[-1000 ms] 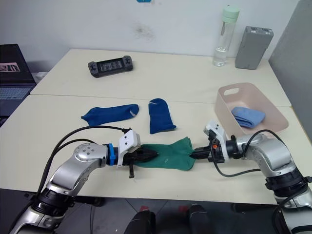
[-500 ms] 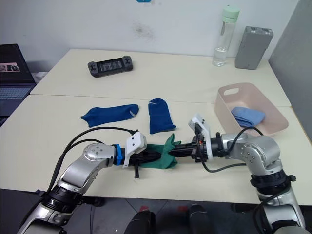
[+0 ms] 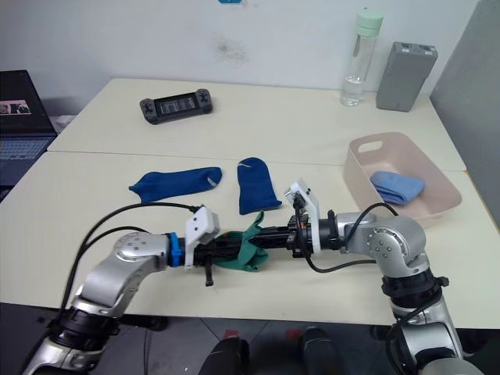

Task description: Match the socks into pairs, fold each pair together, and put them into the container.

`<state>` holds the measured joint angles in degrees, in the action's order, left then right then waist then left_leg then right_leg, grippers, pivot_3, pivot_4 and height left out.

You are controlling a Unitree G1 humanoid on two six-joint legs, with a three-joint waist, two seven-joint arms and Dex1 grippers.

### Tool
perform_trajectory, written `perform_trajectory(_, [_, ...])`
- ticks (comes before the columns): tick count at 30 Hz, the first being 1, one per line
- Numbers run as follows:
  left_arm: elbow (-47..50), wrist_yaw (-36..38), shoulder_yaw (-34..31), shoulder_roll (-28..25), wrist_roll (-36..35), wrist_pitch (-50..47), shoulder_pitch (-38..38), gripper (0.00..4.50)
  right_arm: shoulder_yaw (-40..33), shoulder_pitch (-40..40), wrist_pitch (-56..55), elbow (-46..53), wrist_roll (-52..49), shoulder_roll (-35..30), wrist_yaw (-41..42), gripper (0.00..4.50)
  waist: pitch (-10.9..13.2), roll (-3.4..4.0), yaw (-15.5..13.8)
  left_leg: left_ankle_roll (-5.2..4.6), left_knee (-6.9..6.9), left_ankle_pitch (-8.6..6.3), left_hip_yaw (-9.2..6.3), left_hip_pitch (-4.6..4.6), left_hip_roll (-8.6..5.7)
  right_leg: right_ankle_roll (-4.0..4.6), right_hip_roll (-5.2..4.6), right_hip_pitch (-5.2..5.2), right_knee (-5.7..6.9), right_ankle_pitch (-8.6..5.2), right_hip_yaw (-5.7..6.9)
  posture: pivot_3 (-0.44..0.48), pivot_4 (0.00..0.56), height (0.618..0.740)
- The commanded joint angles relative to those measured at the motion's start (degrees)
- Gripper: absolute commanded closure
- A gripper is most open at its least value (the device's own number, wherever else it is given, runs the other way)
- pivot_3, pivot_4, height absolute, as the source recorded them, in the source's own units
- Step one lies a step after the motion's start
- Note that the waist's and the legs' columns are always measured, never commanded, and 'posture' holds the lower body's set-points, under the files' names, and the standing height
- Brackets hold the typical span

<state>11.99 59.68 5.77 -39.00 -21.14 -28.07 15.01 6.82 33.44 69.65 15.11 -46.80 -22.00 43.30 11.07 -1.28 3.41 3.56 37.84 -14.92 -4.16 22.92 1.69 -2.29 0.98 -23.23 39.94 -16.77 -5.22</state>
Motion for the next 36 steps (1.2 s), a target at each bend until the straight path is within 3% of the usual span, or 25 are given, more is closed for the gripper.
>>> perform_trajectory(1, [5.61, 0.29, -6.47, -3.57, -5.10, -4.64, -1.09, 4.50, 1.03, 1.61, -2.29, -0.02, 0.84, 0.82, -0.02, 4.48, 0.00, 0.00, 0.01, 0.00, 0.00, 0.00, 0.00, -0.01, -0.01, 0.00, -0.01, 0.00, 0.00, 0.00, 0.00, 0.000, 0.150, 0.740])
perform_trajectory(13, [10.58, 1.18, -20.42, -14.27, -12.23, -11.43, -8.53, 4.50, 9.71, 5.05, -8.54, -6.69, 9.32, 4.59, 0.29, 4.48, 0.02, 0.02, 0.33, 0.00, -0.04, 0.00, 0.02, -0.01, 0.02, 0.01, -0.01, -0.04, -0.02, -0.01, 0.00, 0.000, 0.150, 0.740])
perform_trajectory(25, [9.19, 0.14, -22.31, -15.38, -12.22, -10.63, -9.21, 4.50, 12.41, 6.00, -10.42, -8.94, 14.03, 7.31, 0.65, 4.48, 0.02, 0.03, 0.31, 0.01, -0.06, 0.00, 0.02, -0.01, 0.03, 0.03, -0.02, -0.06, -0.03, -0.02, 0.00, 0.000, 0.150, 0.740])
perform_trajectory(30, [7.96, 0.71, -21.85, -15.93, -11.74, -9.98, -8.69, 4.50, 9.44, 6.69, -8.50, -6.55, 10.77, 7.28, 2.43, 3.13, 0.03, 0.04, 0.32, 0.01, -0.06, 0.00, 0.02, -0.01, 0.03, 0.03, -0.02, -0.06, -0.03, -0.02, 0.00, 0.000, 0.150, 0.740])
perform_trajectory(36, [6.24, 1.81, -20.46, -16.41, -11.00, -8.67, -6.51, 4.50, 4.24, 8.40, -3.60, -2.94, 4.98, 7.48, 1.88, 0.86, 0.03, 0.05, 0.32, 0.01, -0.06, 0.00, 0.01, 0.00, 0.03, 0.03, -0.01, -0.06, -0.03, -0.02, 0.03, 0.000, 0.150, 0.740])
